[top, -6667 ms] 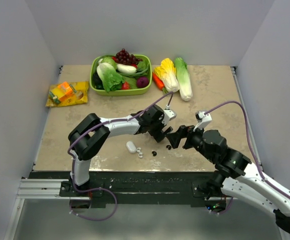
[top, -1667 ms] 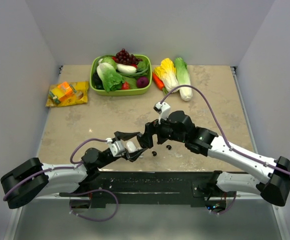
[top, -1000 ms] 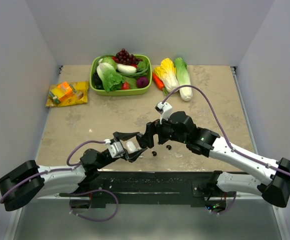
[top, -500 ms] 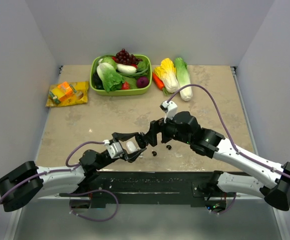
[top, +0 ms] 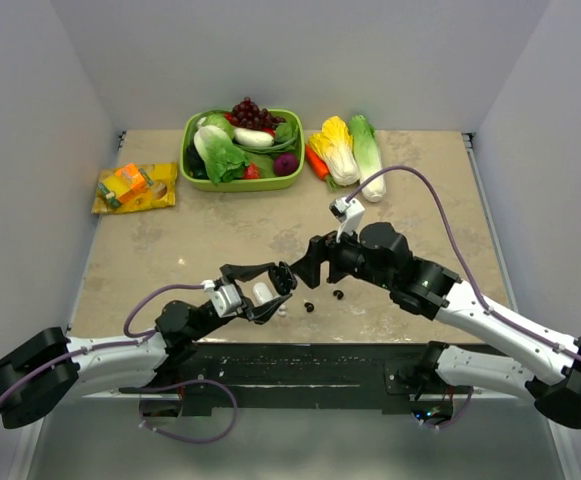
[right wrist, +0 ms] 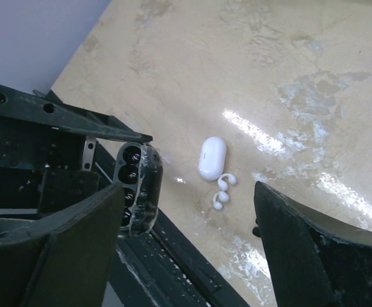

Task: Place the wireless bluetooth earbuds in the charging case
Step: Open the charging case, then adjust the charging case.

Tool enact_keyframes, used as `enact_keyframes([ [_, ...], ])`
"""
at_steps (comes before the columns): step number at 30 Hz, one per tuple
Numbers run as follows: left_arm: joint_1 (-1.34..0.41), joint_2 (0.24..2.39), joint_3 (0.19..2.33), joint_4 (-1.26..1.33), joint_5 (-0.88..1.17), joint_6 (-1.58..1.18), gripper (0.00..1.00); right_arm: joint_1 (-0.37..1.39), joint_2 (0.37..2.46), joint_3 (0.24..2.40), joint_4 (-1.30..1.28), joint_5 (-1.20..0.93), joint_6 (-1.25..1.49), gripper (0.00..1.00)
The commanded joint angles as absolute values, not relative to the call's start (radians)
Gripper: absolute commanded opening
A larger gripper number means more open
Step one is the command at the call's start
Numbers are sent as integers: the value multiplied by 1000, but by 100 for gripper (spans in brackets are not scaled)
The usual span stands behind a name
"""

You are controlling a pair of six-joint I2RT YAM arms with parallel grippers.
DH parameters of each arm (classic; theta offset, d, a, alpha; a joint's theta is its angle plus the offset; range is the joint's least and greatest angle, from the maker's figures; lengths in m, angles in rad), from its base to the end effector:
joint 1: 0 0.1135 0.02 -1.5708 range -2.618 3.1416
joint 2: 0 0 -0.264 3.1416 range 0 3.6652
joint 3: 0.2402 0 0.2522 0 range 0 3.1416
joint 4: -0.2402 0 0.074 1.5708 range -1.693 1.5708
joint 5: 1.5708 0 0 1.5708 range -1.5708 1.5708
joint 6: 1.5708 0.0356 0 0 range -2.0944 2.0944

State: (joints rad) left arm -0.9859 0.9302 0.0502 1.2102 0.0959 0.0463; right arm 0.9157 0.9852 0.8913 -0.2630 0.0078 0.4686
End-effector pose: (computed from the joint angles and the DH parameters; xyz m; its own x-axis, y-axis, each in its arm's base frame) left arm 0.0899 -0.1420 0.2101 0.2196 -0.2481 -0.9435 0.8707 0.4861 0.0748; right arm 0.1381 0.1793 0.3320 -0.5460 0.0306 -0.8372 -0.6074 0.6738 0.4208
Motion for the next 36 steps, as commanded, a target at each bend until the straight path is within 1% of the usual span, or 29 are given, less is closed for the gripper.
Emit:
enact_keyframes([
  [1, -996, 939, 43, 1289, 92, 66, 0, 914, 1023, 916, -198, -58, 476, 81],
  [3, -996, 940, 46, 1290, 94, 66, 0, 914, 1038, 914, -183, -97, 485, 77],
  [8, -997, 942, 48, 1293, 92, 69, 0, 913, 1083, 903, -140, -149, 515, 73],
  [10, -997, 943, 51, 1298, 94, 71, 0, 913, 1089, 899, -132, -152, 522, 69],
  [18, -1000, 934, 40, 1308, 91, 68, 0, 907, 1069, 882, -118, -146, 525, 57],
  [29, -1000, 936, 28, 1344, 91, 63, 0, 868, 1052, 828, -63, -222, 555, 41],
  [36, -1000, 960, 28, 1362, 86, 60, 0, 867, 1057, 828, -58, -258, 549, 35],
])
